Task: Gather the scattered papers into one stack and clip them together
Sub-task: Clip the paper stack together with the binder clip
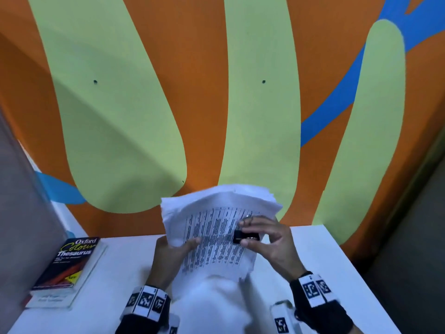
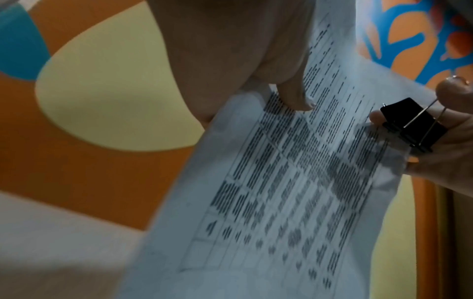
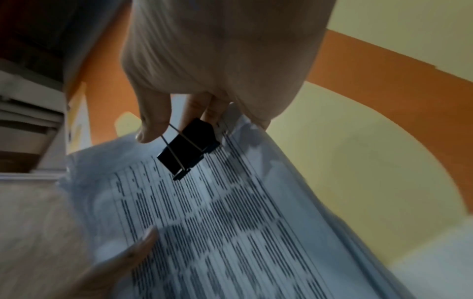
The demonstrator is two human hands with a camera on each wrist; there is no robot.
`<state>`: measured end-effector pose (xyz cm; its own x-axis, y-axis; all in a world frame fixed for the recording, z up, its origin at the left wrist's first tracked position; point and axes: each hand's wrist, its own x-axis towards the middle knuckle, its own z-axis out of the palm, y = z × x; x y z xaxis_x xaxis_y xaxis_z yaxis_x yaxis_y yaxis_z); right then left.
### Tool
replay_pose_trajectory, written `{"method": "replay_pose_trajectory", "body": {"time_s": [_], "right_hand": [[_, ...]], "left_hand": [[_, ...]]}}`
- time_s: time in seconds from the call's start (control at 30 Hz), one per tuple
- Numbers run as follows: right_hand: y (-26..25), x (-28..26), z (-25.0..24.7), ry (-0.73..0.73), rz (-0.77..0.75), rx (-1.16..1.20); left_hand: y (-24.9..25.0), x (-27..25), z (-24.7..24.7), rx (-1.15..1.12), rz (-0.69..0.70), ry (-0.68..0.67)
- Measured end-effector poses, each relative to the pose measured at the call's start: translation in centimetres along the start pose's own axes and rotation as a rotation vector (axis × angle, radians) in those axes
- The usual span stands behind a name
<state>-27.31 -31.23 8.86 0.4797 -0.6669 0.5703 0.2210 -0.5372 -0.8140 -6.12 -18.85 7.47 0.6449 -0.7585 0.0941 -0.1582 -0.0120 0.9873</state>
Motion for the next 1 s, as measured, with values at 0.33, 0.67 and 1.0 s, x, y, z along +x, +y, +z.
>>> {"method": "replay_pose_trajectory", "body": {"time_s": [0.33, 0.67, 1.0], "right_hand": [[1.1, 0.5, 1.1, 0.041, 0.046, -0.051], [0.2, 1.7, 1.1, 0.108, 0.102, -0.050], [-5.1, 4.7, -3.0, 0.048, 0.039, 0.018]], "left_hand": [[2.7, 0.5, -0.9, -0.105, 0.258, 0.079], [4.5, 2.4, -0.3, -0.214, 0.234, 0.077], [4.4, 2.9, -0.7, -0.253, 0.235, 0.017]]}}
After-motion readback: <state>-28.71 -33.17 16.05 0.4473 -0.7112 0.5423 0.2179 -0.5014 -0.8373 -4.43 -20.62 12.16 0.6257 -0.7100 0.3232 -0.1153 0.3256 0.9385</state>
